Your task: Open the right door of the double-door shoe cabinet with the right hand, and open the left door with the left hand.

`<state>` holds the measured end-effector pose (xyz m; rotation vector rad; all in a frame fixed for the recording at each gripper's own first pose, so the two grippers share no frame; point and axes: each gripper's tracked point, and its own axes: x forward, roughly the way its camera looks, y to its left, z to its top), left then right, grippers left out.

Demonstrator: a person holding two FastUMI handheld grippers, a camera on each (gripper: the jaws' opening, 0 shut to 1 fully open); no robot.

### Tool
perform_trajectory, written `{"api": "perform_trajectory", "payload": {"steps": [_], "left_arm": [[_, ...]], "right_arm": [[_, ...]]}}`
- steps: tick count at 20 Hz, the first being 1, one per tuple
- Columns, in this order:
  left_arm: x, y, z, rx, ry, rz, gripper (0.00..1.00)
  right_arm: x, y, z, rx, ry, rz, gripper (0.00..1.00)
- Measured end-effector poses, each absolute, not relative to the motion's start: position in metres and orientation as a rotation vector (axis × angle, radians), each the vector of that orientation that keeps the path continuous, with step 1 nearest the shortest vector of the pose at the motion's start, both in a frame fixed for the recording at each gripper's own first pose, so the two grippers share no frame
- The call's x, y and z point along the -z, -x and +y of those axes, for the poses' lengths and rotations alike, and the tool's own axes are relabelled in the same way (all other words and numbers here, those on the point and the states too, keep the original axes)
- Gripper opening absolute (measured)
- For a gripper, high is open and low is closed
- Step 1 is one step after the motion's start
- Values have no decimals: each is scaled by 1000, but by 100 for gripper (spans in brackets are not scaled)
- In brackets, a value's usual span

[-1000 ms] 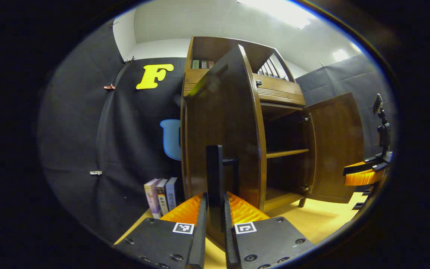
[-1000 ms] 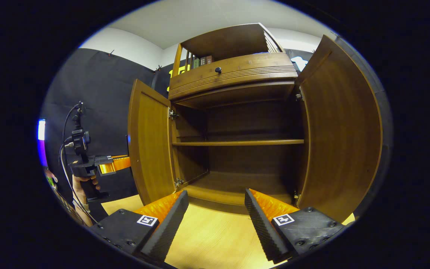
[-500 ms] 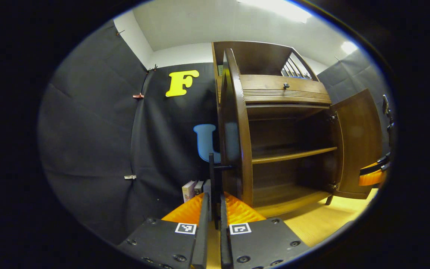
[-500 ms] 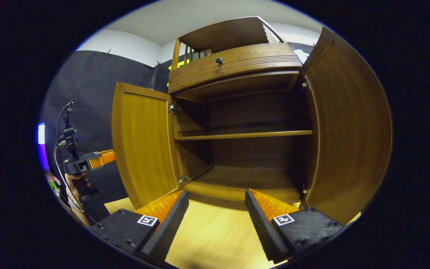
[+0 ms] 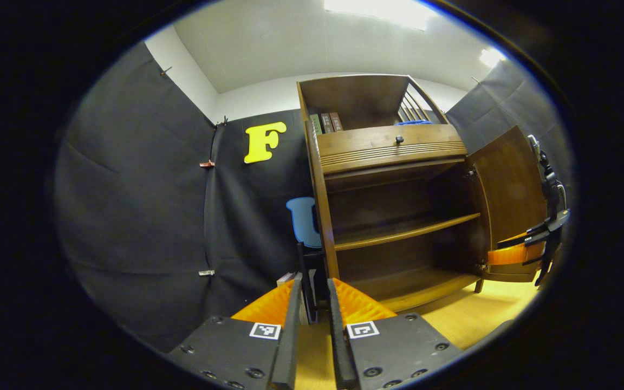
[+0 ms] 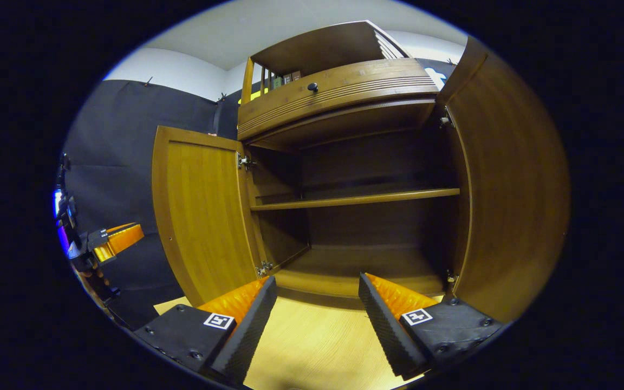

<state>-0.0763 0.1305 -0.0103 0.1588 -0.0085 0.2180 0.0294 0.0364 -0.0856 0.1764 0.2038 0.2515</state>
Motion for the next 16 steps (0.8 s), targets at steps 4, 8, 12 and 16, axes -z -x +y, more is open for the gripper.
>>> {"api": "perform_trajectory", "payload": {"steps": [4,8,12,16], "left_arm": [[15,69,97,-137,-105,-5,40],[18,55,70,-65,-38,-10,46],[22,39,33,8,-6,-9,67],[19,28,2,49,-58,-21,95]], "right_arm": [[74,-14,25,-219,-136,178,96],[56,8,4,-167,-88,126,97],[46,26,-10,-128,-43,96,98],[51,38,-10,-136,-34,114,98]]}}
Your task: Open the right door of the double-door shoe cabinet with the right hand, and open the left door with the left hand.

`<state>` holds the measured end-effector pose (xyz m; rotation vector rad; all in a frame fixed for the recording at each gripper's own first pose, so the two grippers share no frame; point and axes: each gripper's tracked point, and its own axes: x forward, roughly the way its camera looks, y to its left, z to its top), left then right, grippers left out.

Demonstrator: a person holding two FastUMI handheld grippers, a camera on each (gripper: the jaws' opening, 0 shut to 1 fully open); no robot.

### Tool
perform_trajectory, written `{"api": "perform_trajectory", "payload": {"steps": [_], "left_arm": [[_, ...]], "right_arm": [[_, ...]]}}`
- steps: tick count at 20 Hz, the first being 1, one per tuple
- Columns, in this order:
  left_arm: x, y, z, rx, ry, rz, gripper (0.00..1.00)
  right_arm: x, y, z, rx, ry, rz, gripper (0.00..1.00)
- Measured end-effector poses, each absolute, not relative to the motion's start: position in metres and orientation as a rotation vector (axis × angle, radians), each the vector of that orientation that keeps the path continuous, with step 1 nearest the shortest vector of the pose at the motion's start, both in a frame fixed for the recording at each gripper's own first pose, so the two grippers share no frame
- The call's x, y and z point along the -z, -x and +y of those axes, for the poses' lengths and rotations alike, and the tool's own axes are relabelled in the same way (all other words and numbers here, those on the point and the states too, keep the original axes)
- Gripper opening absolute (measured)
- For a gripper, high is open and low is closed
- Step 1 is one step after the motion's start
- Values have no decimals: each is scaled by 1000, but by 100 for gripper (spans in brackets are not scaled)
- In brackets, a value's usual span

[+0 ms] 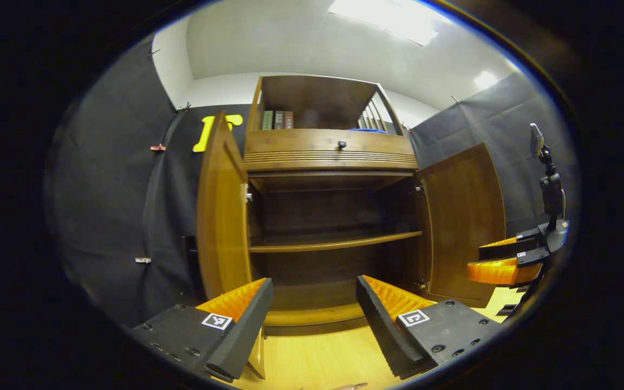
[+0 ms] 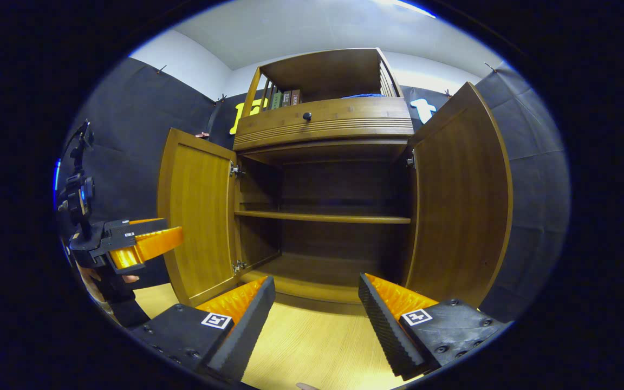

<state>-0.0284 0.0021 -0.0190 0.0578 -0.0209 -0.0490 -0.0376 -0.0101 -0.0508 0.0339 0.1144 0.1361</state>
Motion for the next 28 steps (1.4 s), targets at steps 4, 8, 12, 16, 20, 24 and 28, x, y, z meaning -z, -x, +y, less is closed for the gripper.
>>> {"api": "perform_trajectory", "payload": {"steps": [4,8,12,16,20,24,28], "left_arm": [[20,20,-15,50,-82,-28,96],[19,15,-23,45,-62,-36,99],[26,8,-26,48,-37,-17,96],[30,1,-27,51,-26,-12,99],[32,-6,-30,60,-43,-15,96],[32,-10,-35,84,-38,-11,96],[36,-17,-39,91,-49,-5,96]], "right_arm": [[47,43,-9,-138,-49,98,98],[39,45,-17,-121,-42,73,98],[34,44,-24,-116,-43,61,95],[29,44,-25,-118,-42,45,96],[20,44,-17,-142,-49,12,96],[24,42,-16,-135,-21,16,95],[26,45,-13,-151,-27,20,99]]}}
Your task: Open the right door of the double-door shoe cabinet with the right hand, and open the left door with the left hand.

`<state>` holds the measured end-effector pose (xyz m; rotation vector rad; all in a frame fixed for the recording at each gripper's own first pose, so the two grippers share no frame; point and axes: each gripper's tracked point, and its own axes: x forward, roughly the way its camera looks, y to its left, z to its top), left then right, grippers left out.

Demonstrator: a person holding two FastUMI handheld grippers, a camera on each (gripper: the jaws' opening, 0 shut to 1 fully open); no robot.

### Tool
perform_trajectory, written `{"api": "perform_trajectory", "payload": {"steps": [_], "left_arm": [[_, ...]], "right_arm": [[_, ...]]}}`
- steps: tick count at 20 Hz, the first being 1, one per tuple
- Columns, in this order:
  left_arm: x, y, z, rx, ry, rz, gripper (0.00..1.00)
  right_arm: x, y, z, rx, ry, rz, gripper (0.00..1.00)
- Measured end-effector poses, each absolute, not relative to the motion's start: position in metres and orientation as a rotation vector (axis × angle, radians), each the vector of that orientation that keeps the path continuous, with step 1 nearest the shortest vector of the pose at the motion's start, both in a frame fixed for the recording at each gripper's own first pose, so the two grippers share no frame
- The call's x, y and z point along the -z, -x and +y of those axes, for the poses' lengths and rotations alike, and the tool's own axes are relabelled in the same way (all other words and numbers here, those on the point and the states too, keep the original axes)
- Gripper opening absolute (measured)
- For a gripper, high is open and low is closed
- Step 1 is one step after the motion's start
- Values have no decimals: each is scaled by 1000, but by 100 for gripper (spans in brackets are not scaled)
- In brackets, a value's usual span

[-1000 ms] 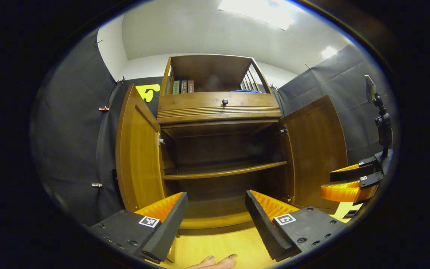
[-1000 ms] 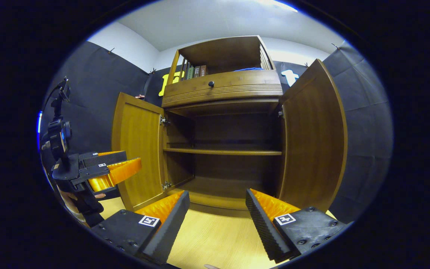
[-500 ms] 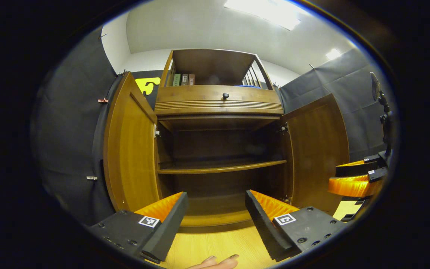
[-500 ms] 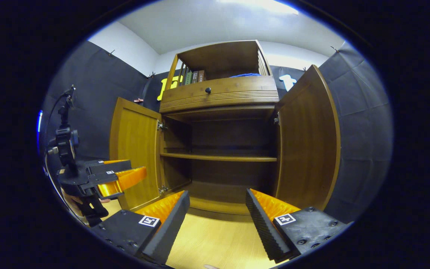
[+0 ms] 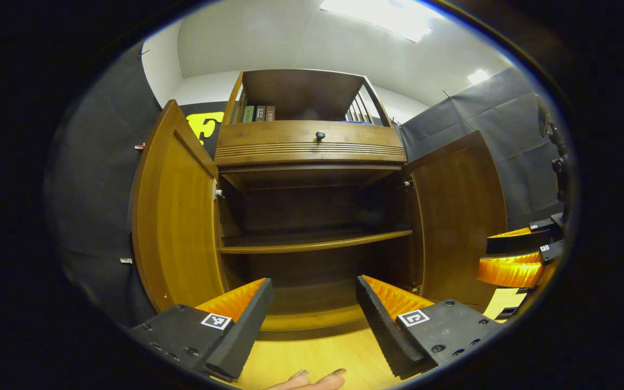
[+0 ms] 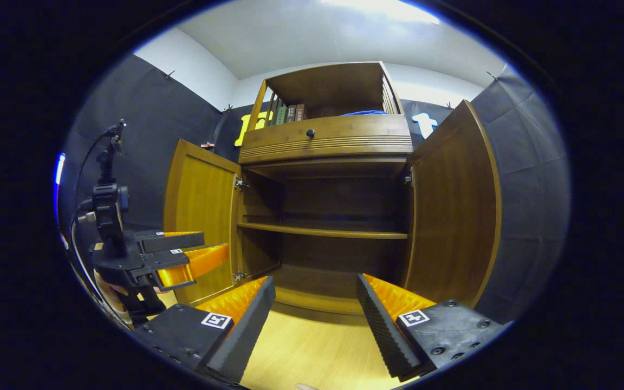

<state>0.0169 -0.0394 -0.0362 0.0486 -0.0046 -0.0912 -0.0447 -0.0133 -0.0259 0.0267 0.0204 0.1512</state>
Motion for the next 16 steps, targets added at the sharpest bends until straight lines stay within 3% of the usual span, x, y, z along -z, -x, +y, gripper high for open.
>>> {"api": "perform_trajectory", "payload": {"steps": [2,10,16], "left_arm": [[38,-20,-43,101,-51,2,96],[37,-27,-42,96,-74,0,96],[40,-27,-36,94,-58,-5,99]], "right_arm": [[26,42,-16,-148,-36,24,95],[31,32,-31,-85,-23,34,99],[36,26,-19,-123,-21,72,99]]}}
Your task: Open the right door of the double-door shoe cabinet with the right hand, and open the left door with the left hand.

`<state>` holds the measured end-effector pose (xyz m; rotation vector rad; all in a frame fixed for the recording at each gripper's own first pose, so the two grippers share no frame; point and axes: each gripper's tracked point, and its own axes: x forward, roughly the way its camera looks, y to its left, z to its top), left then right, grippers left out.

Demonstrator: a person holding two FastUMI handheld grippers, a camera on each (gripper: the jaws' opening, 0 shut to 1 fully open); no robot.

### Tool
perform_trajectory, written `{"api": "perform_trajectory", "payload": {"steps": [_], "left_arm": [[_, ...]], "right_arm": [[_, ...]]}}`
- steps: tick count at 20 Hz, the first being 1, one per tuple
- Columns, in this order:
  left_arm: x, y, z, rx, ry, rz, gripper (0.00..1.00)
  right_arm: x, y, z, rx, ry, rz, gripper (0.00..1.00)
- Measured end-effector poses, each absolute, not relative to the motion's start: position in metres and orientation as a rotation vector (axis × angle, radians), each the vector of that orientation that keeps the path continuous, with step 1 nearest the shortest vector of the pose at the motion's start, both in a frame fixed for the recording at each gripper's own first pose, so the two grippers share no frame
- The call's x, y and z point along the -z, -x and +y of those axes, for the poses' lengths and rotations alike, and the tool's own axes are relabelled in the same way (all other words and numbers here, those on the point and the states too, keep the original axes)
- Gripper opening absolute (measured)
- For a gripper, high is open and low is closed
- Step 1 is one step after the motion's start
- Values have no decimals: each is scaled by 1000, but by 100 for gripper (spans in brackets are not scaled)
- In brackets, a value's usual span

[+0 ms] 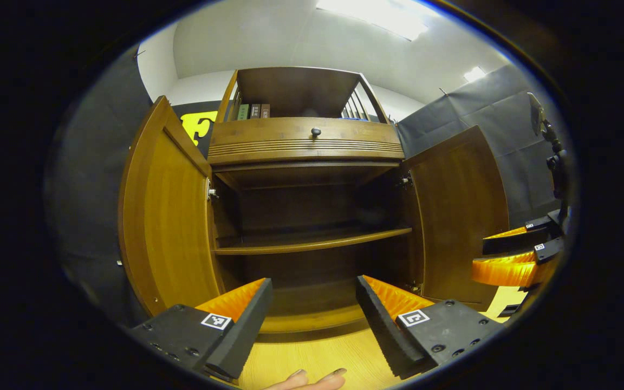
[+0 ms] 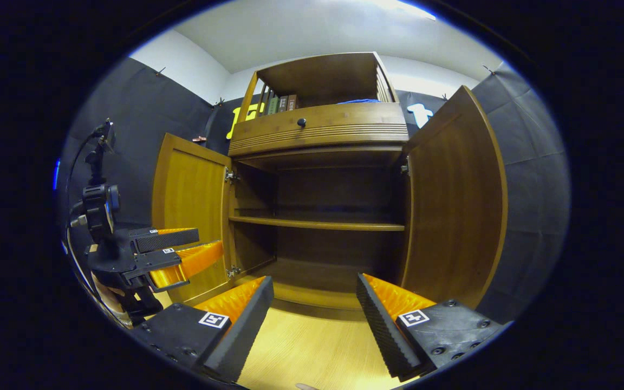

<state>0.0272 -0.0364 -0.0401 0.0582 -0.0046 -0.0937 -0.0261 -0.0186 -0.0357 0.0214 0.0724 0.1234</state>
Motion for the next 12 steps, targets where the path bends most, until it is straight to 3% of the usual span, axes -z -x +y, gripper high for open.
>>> {"api": "perform_trajectory", "payload": {"steps": [2,10,11,12], "left_arm": [[41,-26,-33,83,-61,0,96],[41,-18,-16,46,-53,13,99],[41,-18,-14,43,-44,14,96],[41,-17,-12,39,-39,17,99]], "right_arm": [[36,24,-16,-128,-13,72,99],[31,17,-5,-171,1,38,99],[32,15,-3,-174,6,38,99],[33,14,-1,-183,8,39,99]]}}
